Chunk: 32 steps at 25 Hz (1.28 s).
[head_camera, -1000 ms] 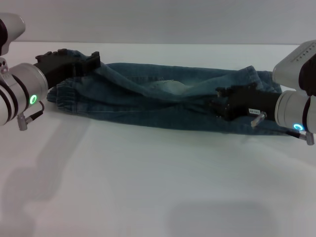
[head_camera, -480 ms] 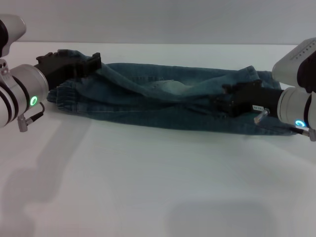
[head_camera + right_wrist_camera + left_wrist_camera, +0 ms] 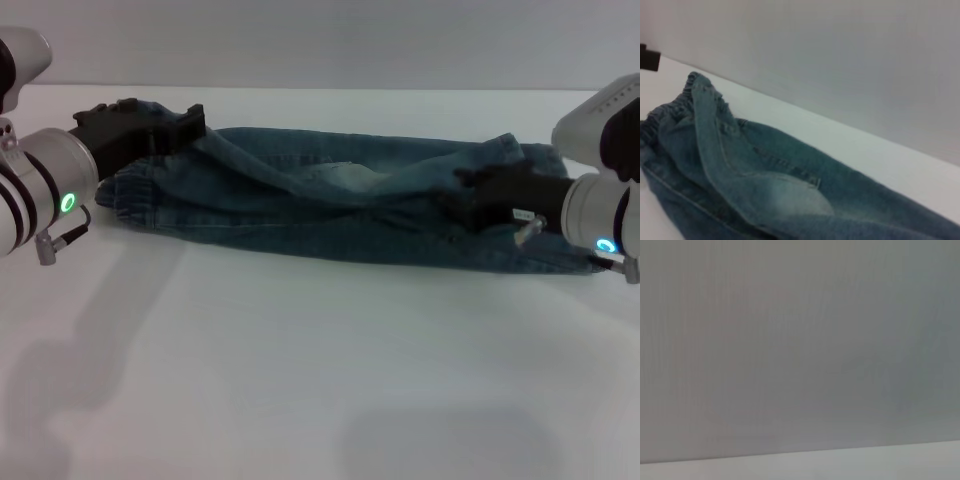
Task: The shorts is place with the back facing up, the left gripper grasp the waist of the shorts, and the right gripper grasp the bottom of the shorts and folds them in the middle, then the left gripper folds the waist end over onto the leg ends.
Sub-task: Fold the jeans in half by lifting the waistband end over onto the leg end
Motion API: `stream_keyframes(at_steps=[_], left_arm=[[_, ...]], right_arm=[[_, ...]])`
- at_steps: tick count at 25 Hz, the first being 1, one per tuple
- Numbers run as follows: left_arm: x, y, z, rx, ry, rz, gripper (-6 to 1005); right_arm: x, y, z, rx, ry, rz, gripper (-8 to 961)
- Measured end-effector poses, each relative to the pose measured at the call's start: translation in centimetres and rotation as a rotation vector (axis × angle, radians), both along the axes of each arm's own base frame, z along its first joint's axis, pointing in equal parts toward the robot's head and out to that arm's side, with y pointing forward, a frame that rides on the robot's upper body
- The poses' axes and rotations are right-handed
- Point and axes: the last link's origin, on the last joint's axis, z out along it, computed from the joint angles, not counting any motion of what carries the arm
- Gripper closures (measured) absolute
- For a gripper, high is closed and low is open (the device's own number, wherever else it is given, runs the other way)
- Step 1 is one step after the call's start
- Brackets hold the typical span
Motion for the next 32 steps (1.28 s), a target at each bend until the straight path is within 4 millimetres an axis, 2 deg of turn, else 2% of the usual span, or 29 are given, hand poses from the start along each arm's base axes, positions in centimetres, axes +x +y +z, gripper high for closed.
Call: stream_keyframes(at_steps=[11, 16, 23, 26, 32], left_arm=[[0.2, 0.0, 0.0, 0.000, 0.001, -0.005, 240], [0.2, 0.0, 0.0, 0.000, 0.001, -0.005, 241], [-0.1, -0.1, -0.1, -0.002, 0.002, 0.002, 243], [-0.4, -0.1, -0.2, -0.004, 0.003, 0.011, 243], [-0.8, -0.2, 0.0, 0.006, 0.002, 0.020, 245]], right_arm=[[-0.9, -1.2, -2.3, -0.095, 0.008, 0.018, 545], [-1.0, -0.7, -2.3, -0.082, 0.002, 0.015, 544], [-0.8, 2.0, -0.5, 0.056, -0.007, -0.018, 544], [-0.4, 3.4, 1.4, 0.146, 0.007, -0.049, 544], [-0.4, 4.1, 2.6, 0.192, -0.003, -0.032, 544]])
